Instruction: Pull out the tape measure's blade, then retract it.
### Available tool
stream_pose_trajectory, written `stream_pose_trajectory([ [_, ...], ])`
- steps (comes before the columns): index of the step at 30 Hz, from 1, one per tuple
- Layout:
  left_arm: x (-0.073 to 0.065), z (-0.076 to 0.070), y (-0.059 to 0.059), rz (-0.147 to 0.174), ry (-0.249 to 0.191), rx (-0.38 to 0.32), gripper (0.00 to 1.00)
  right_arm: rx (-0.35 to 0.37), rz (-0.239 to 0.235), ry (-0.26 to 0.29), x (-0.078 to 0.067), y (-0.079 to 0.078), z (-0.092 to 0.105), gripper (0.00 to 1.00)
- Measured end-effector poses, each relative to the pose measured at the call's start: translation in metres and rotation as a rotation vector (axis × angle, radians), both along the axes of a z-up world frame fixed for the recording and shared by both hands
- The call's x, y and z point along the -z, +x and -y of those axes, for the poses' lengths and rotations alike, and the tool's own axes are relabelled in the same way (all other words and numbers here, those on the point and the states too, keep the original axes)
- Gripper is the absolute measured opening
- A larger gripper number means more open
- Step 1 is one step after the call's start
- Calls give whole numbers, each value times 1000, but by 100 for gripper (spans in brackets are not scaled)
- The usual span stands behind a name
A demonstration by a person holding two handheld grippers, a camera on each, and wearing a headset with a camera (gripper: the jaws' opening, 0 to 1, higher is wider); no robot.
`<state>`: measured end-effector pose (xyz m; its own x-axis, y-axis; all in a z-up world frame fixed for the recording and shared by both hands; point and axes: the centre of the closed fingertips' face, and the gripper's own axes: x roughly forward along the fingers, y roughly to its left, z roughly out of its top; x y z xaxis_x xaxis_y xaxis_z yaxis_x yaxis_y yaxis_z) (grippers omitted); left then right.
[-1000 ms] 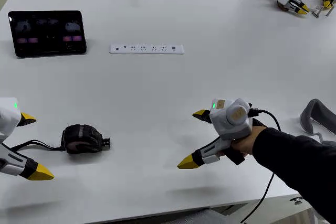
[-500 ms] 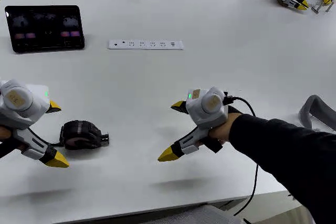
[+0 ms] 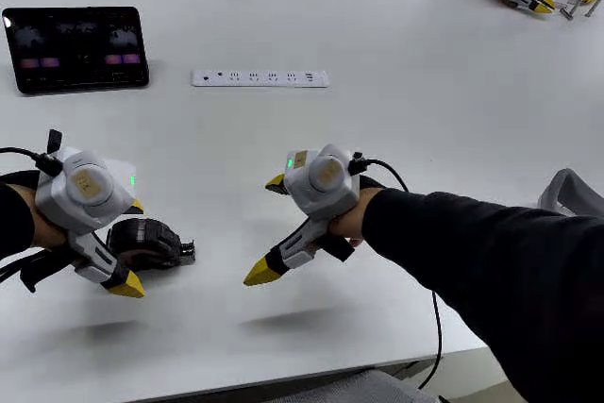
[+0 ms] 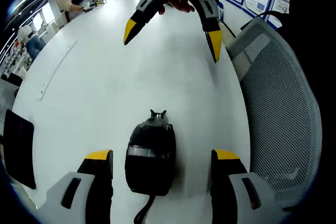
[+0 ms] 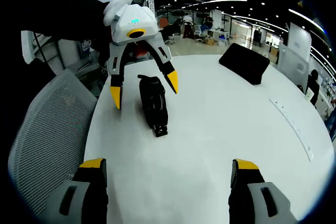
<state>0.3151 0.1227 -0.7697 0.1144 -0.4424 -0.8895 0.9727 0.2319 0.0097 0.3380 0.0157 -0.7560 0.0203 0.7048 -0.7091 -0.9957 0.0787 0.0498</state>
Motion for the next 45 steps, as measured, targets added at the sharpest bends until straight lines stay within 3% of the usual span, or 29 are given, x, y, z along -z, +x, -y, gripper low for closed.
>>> stream_pose_trajectory([
  [5,3,6,7,23,9,4,61,-11,-22,6,6,-5,-15,94],
  [8,5,8,9,17,13,9,56,-11,-23,2,9,-3,-21,91],
  [11,8,7,8,5,33,23,42,-17,-21,3,10,-5,-25,87],
  [13,8,7,13,41,50,25,41,-31,-20,9,9,-7,-28,86],
  [15,8,8,11,36,55,34,36,-38,-22,7,9,-9,-29,85],
  [16,7,7,12,62,69,63,35,-43,-23,6,9,-10,-31,84],
  [20,7,5,12,59,76,72,34,-66,-17,0,10,-12,-38,78],
  [25,5,3,14,32,51,29,33,-99,-4,-7,18,-12,-52,65],
  [33,5,1,15,26,36,18,33,-139,16,-57,39,-11,-65,45],
  [43,7,1,16,26,24,12,33,-136,22,-69,45,-2,-80,28],
  [45,7,1,16,25,24,11,33,-149,48,-71,46,-3,-84,25],
])
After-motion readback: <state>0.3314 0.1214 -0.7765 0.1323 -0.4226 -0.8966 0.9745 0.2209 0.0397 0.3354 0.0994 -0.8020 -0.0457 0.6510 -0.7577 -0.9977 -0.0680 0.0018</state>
